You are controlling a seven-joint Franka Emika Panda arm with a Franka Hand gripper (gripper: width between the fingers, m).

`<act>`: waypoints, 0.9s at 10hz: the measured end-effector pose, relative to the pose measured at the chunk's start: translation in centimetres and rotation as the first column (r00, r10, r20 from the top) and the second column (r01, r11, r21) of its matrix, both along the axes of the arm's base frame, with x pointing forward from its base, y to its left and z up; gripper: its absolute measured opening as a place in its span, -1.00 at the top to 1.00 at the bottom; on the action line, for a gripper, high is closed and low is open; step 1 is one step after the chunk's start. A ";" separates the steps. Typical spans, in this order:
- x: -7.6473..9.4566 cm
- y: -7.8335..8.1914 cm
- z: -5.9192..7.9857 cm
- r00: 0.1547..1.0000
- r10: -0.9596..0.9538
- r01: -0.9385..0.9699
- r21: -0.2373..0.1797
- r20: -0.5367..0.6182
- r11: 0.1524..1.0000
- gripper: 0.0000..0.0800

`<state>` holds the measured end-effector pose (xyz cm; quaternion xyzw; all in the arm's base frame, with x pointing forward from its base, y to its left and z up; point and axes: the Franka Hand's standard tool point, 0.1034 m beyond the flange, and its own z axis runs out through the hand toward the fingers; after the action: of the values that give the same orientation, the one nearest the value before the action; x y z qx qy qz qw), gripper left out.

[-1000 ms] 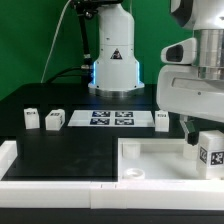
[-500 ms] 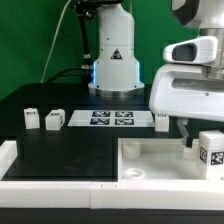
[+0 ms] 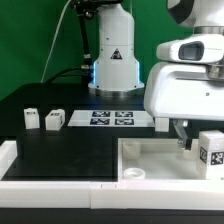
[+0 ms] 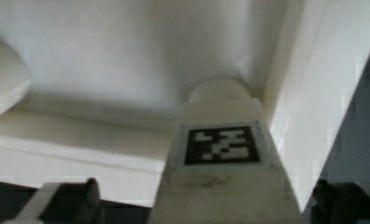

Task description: Assemble one leg

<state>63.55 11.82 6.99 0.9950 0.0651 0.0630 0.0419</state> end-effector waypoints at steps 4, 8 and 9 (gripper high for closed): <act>-0.1 0.0 -0.1 0.988 -0.156 0.156 0.022 0.009 0.988 0.27; -0.2 -0.6 -0.2 0.797 -0.604 0.601 0.088 0.020 0.795 0.27; -0.3 -1.0 -0.2 0.712 -0.702 0.697 0.097 0.026 0.710 0.27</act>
Offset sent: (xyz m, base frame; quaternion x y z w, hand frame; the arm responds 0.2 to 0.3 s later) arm 0.0025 -0.0069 -0.0001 -0.0226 0.0012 0.1192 0.9926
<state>63.24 10.79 6.80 0.9440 -0.3203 0.0753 0.0247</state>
